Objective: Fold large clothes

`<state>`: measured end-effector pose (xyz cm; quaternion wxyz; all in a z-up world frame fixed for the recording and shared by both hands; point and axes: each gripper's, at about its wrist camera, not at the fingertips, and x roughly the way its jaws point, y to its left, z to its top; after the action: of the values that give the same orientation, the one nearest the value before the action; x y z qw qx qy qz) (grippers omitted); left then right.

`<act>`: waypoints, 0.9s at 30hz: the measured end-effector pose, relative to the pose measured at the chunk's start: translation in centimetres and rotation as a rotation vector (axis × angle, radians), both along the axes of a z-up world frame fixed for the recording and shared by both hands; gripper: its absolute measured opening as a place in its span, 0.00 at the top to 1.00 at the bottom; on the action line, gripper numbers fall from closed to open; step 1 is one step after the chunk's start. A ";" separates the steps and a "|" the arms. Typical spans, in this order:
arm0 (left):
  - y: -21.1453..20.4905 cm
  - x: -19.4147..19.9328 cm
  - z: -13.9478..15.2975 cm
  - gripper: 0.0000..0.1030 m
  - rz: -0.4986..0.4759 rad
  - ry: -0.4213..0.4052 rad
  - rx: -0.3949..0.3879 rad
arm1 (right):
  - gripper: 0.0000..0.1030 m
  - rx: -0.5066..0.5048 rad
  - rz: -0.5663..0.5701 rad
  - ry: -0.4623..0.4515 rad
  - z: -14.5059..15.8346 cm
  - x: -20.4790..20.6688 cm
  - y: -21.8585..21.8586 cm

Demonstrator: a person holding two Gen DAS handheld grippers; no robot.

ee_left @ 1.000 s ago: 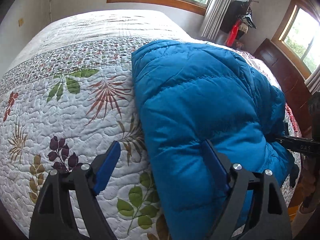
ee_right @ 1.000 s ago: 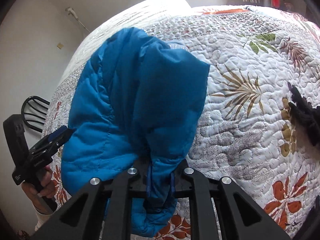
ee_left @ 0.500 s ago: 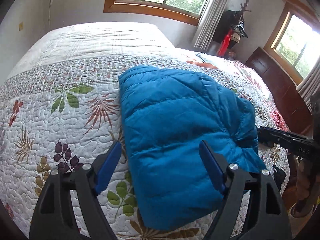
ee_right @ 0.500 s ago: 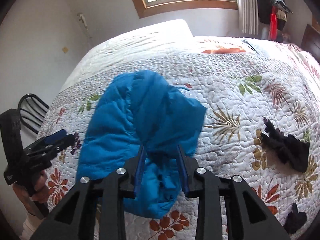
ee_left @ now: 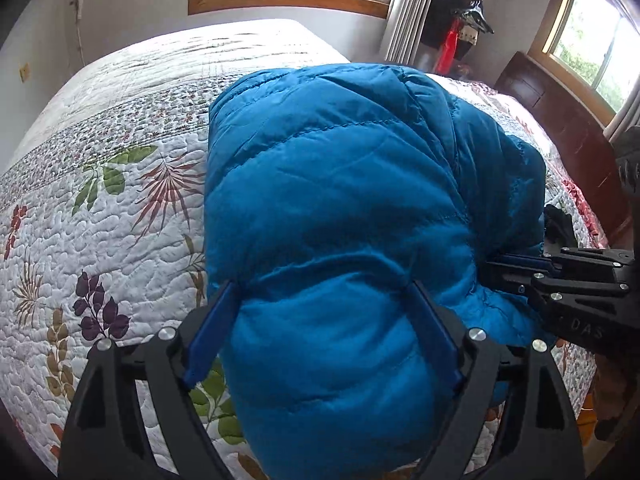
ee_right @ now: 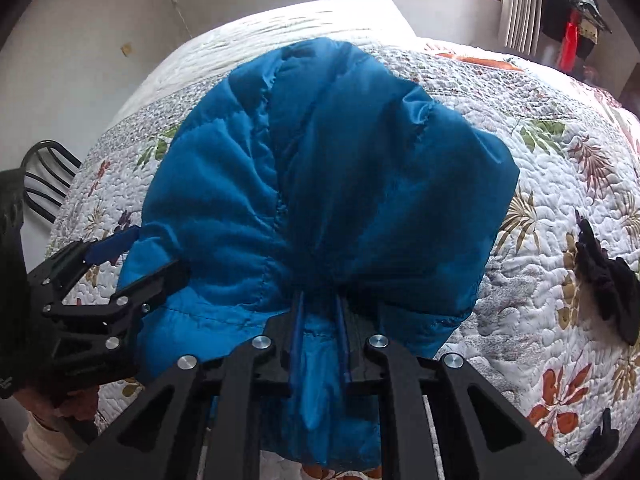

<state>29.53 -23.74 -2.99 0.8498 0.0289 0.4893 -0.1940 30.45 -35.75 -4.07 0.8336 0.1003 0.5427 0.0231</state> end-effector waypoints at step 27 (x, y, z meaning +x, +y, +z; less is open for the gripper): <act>-0.2 -1.0 -0.8 0.16 0.007 -0.047 0.007 | 0.84 0.113 -0.012 -0.016 -1.6 0.3 -2.6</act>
<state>28.50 -23.90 -3.81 0.8616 0.0350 0.4699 -0.1887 30.72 -38.31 -5.63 0.8309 0.1503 0.5334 0.0496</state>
